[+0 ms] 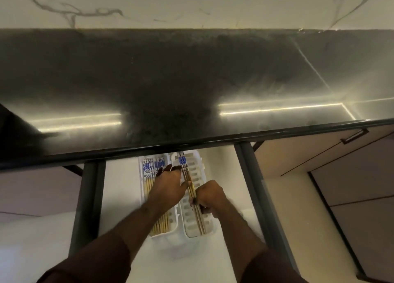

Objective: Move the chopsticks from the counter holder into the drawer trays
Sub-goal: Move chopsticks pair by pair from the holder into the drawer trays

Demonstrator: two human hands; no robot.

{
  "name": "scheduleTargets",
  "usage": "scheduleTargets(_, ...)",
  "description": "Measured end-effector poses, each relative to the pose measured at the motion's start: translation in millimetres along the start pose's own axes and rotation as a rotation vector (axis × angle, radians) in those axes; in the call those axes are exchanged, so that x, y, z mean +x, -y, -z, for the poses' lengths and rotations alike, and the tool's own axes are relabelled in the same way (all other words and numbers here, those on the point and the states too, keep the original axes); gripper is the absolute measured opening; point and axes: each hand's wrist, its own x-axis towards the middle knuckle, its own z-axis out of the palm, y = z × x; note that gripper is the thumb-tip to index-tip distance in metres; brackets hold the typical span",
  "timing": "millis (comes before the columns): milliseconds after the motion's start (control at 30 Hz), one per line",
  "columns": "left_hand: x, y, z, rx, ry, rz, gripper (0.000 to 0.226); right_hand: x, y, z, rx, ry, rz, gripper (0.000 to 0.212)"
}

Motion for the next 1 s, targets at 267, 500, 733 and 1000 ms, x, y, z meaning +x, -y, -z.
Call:
scheduleTargets(267, 2.0, 10.4, -16.2, 0.376, 0.155, -0.08, 0.061, 25.0, -10.8, -33.9, -0.174, -0.1, 0.0, 0.04)
scheduleTargets(500, 9.3, 9.5, -26.9, 0.596, 0.266, -0.182, 0.061, 31.0, -23.0, -55.3, -0.259, -0.251, 0.117, 0.025)
scheduleTargets(733, 14.5, 11.0, -26.0, 0.683, 0.312, -0.266, 0.049, 26.2, -27.1, -60.2, -0.325, -0.268, 0.198, 0.021)
scheduleTargets(1000, 13.5, 10.5, -23.5, 0.727, 0.362, -0.311, 0.05, 11.6, -29.5, -68.1, -0.491, -0.371, 0.261, 0.023)
